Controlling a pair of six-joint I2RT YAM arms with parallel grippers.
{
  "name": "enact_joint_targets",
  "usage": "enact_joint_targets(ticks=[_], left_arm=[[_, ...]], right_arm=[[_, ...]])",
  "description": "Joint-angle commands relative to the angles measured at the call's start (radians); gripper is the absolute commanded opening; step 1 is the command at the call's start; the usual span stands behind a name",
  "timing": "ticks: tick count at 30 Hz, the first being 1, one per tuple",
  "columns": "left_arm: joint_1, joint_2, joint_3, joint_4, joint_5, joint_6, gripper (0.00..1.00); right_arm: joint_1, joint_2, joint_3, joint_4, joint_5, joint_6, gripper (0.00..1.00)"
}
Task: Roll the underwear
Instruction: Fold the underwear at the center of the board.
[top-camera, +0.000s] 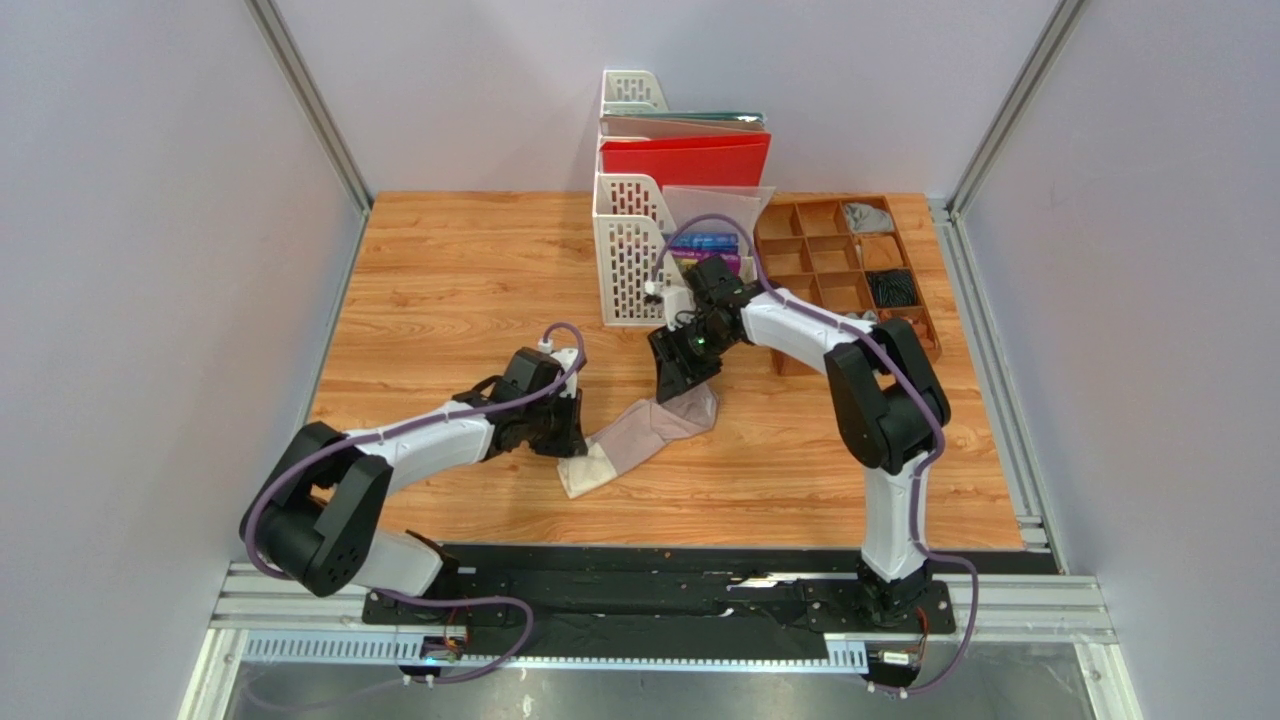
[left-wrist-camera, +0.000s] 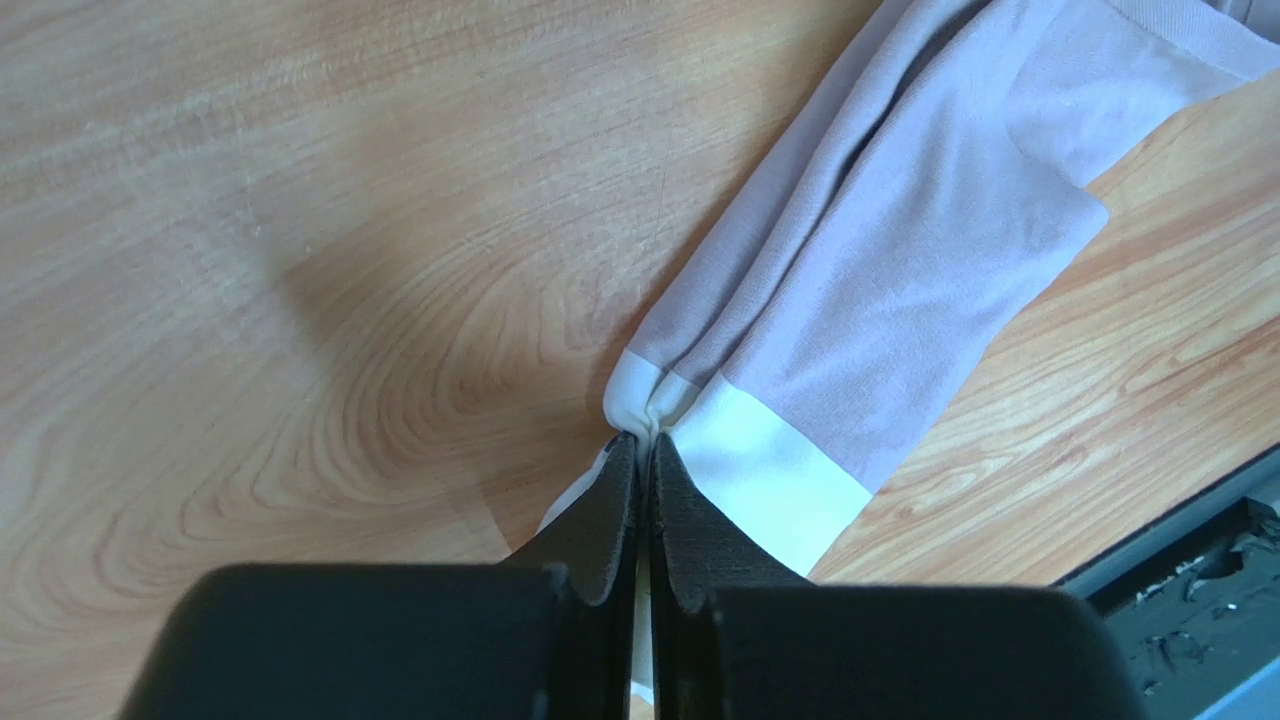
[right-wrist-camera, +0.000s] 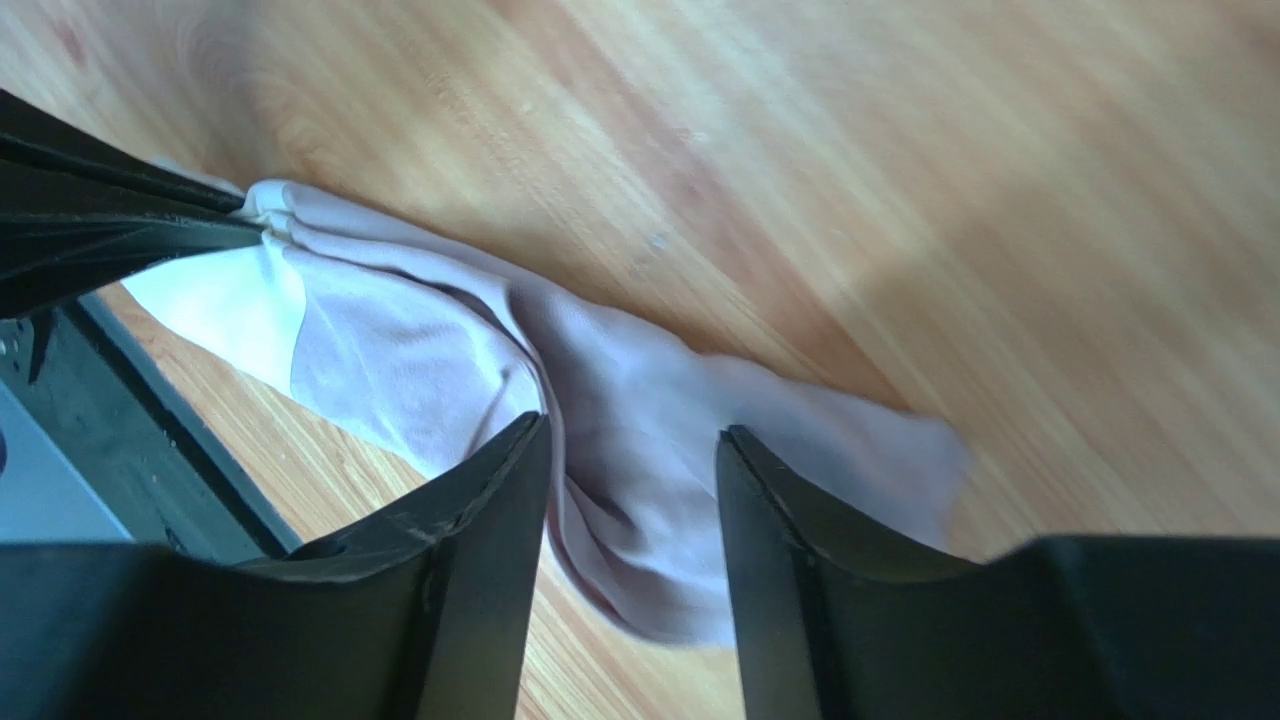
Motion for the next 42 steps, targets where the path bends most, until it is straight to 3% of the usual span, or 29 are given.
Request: enact_joint_targets(ticks=[1, 5, 9, 14, 21, 32, 33, 36, 37, 38, 42], left_arm=[[-0.005, -0.037, -0.022, -0.027, -0.004, -0.059, 0.00], [-0.005, -0.040, -0.027, -0.024, -0.003, -0.064, 0.00], [-0.005, -0.033, -0.022, -0.030, -0.007, -0.056, 0.00], [-0.005, -0.036, -0.028, -0.032, -0.007, -0.053, 0.00], [-0.005, -0.042, -0.031, -0.035, -0.003, -0.049, 0.00], [-0.005, -0.034, -0.030, -0.032, 0.008, -0.038, 0.00], [-0.005, -0.033, -0.030, -0.032, 0.010, -0.036, 0.00], [-0.005, -0.030, -0.028, -0.032, 0.013, -0.032, 0.00], [-0.005, -0.031, -0.030, -0.030, 0.013, -0.029, 0.00], [-0.007, -0.033, -0.030, -0.029, 0.019, -0.027, 0.00], [-0.005, -0.046, -0.042, -0.019, 0.037, -0.018, 0.00]], right_arm=[[-0.036, -0.203, -0.071, 0.014, 0.081, 0.040, 0.51], [-0.041, -0.347, -0.205, 0.082, 0.149, 0.101, 0.51], [-0.039, -0.465, -0.384, 0.193, 0.088, 0.095, 0.51], [-0.030, -0.479, -0.527, 0.329, 0.015, 0.080, 0.50], [-0.025, -0.436, -0.556, 0.449, 0.023, 0.072, 0.51], [-0.002, -0.326, -0.503, 0.443, 0.014, 0.000, 0.50], [-0.001, -0.323, -0.501, 0.443, 0.018, 0.000, 0.49], [-0.002, -0.312, -0.486, 0.419, 0.040, -0.001, 0.21], [-0.002, -0.309, -0.481, 0.411, 0.051, -0.004, 0.07], [-0.001, -0.309, -0.471, 0.396, 0.058, -0.004, 0.02], [0.001, -0.307, -0.421, 0.330, 0.094, -0.023, 0.00]])
